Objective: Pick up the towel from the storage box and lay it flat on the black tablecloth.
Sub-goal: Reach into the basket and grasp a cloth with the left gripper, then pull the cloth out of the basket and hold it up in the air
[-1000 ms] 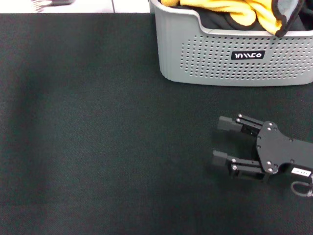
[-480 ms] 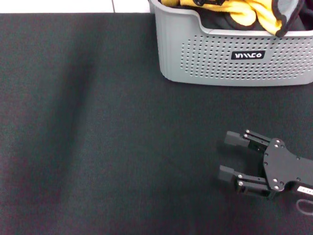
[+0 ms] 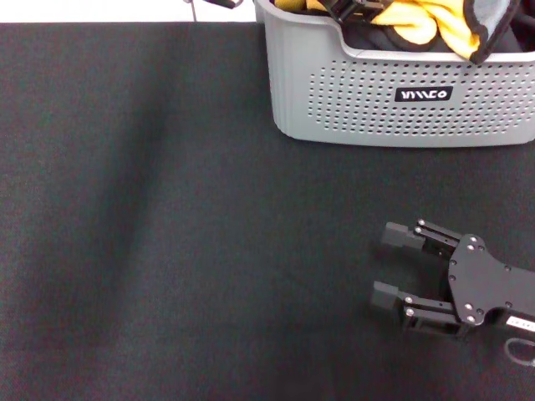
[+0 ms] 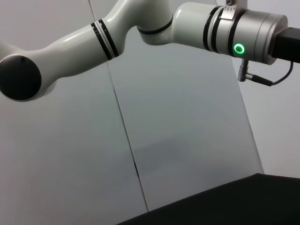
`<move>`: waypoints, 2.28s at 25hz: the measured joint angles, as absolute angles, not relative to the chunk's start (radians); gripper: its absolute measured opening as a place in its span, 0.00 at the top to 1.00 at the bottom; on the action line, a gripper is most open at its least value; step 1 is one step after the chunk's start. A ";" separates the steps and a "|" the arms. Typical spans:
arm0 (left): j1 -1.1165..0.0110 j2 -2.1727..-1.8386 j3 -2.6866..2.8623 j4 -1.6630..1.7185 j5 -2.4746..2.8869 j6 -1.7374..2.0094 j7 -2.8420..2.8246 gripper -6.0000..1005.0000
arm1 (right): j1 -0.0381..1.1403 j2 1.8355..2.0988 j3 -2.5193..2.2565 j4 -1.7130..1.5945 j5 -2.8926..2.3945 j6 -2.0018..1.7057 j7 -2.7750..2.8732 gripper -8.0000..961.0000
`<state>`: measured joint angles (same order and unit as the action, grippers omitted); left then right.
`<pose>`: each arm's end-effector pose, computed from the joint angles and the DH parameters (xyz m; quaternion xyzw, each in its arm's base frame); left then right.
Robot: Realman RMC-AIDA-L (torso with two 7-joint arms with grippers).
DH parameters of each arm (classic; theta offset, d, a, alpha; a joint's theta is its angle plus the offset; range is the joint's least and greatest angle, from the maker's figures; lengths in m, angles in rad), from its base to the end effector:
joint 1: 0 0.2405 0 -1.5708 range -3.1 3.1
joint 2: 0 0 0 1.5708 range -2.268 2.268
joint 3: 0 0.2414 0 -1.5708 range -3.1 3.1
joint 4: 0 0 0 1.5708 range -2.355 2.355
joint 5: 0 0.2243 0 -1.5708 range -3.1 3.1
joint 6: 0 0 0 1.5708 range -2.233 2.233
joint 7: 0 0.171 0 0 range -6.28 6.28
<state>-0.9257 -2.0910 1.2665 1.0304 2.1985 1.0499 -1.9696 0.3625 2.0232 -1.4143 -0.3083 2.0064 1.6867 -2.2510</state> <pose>-0.0367 0.4584 -0.0378 -0.9695 -0.0367 -0.0694 0.2320 0.2406 0.2546 -0.0592 -0.8966 0.1371 0.4128 0.0835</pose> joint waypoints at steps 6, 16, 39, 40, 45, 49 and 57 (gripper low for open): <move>-0.910 -2.092 1.269 1.041 2.184 1.057 -1.976 0.63 | 0.364 2.025 -1.414 -0.298 2.009 1.685 -2.263 0.16; -0.710 -2.089 1.237 1.265 1.798 1.070 -1.883 0.90 | 0.355 2.022 -1.403 -0.296 2.089 1.693 -2.272 0.16; -0.467 -2.030 0.845 0.917 1.005 1.831 -1.613 0.95 | 0.403 2.029 -1.387 -0.345 2.268 1.716 -2.513 0.17; -0.469 -2.029 0.845 0.898 1.011 1.834 -1.607 0.95 | 0.408 2.029 -1.388 -0.346 2.269 1.703 -2.547 0.17; -0.465 -2.027 0.848 0.861 1.051 1.854 -1.604 0.95 | 0.438 2.029 -1.388 -0.348 2.273 1.638 -2.624 0.17; -0.466 -2.023 0.849 0.854 1.112 1.885 -1.616 0.95 | 0.440 2.029 -1.382 -0.361 2.273 1.635 -2.657 0.18; -0.471 -1.985 0.851 0.799 1.148 1.950 -1.657 0.95 | 0.448 2.028 -1.403 -0.410 2.265 1.570 -2.659 0.28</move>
